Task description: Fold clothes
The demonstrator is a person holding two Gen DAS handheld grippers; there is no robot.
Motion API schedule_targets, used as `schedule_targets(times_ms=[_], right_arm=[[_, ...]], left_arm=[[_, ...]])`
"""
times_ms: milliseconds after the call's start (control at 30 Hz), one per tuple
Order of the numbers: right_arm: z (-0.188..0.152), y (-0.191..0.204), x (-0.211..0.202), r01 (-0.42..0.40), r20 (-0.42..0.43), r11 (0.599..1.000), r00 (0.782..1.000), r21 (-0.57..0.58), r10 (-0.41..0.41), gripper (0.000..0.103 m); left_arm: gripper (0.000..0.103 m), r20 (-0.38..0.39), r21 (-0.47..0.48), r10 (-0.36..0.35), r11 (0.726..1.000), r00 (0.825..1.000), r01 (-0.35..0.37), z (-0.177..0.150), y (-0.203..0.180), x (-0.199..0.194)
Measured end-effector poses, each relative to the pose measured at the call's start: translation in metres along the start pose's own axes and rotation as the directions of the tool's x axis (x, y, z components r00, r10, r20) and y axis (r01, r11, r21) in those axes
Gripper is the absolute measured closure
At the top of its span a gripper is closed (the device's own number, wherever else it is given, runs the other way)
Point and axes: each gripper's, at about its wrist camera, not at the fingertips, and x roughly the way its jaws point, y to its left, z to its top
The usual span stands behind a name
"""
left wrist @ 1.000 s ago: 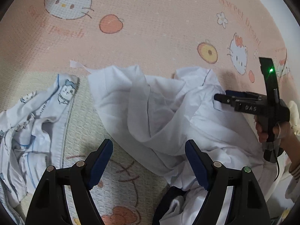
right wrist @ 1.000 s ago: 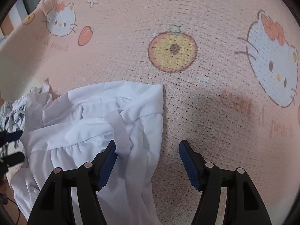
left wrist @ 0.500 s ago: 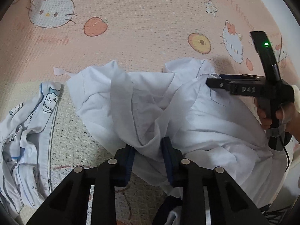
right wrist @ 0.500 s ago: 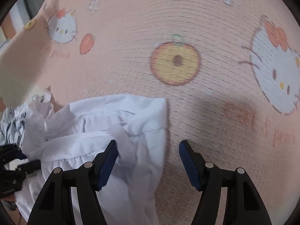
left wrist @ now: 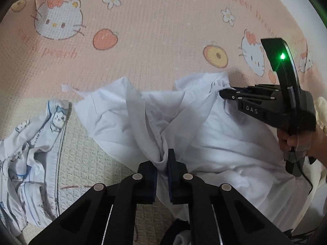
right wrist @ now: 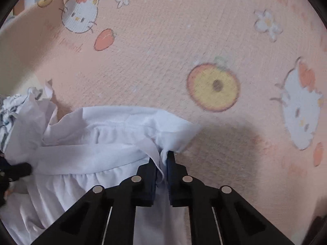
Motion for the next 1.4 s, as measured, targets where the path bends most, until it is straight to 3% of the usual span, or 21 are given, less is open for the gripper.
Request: schedule_targets(times_ms=[133,500,733,867,933,967,1033,1067,1100,1200,1267,1400], right_arm=[[0.004,-0.019,-0.014,0.035,0.012,0.997,0.999,0.062,-0.036,0.1],[-0.006,-0.075,-0.045,0.138,0.005,0.974,0.99,0.18,-0.141,0.1],[-0.02,-0.106,-0.067,0.272,0.003,0.948,0.961,0.165,-0.276,0.1],[-0.027,-0.12,-0.059,0.251,-0.02,0.945,0.967,0.212,-0.252,0.1],[-0.028,-0.126,-0.052,0.19,-0.026,0.95,0.982,0.247,-0.189,0.1],[-0.029,-0.128,-0.049,0.16,-0.019,0.952,0.987,0.262,-0.161,0.098],[-0.032,-0.132,-0.05,0.116,0.0,0.952,0.993,0.284,-0.121,0.078],[-0.033,-0.133,-0.051,0.099,0.01,0.951,0.994,0.294,-0.107,0.054],[-0.035,-0.135,-0.052,0.067,0.024,0.951,0.997,0.302,-0.078,0.043],[-0.035,-0.138,-0.055,0.001,0.036,0.958,0.999,0.285,-0.011,0.042],[-0.033,-0.139,-0.054,0.001,0.01,0.968,1.0,0.252,-0.004,0.042],[-0.032,-0.138,-0.054,0.038,-0.033,0.98,0.999,0.194,-0.032,0.038]], left_arm=[[0.097,0.021,-0.012,-0.027,1.0,0.999,0.027,0.013,-0.004,-0.009],[0.098,0.063,0.084,-0.03,0.996,0.998,0.025,0.054,-0.04,-0.016],[0.098,0.065,-0.018,-0.058,0.998,0.996,0.059,0.068,-0.031,-0.004],[0.098,0.07,-0.077,-0.073,0.994,0.995,0.078,0.068,-0.018,0.0],[0.097,0.051,-0.125,-0.071,0.989,0.996,0.076,0.068,-0.008,0.002],[0.094,0.033,-0.15,-0.078,0.985,0.996,0.082,0.067,-0.003,0.004],[0.071,0.003,-0.211,-0.096,0.973,0.995,0.095,0.068,0.007,0.007],[0.051,-0.009,-0.242,-0.106,0.965,0.994,0.101,0.068,0.012,0.009],[0.037,-0.015,-0.275,-0.121,0.955,0.993,0.112,0.068,0.017,0.01],[0.036,-0.06,-0.323,-0.146,0.939,0.987,0.119,0.074,0.025,0.012],[0.036,-0.112,-0.338,-0.152,0.935,0.982,0.106,0.082,0.029,0.018],[0.036,-0.138,-0.381,-0.16,0.92,0.977,0.097,0.087,0.036,0.024]])
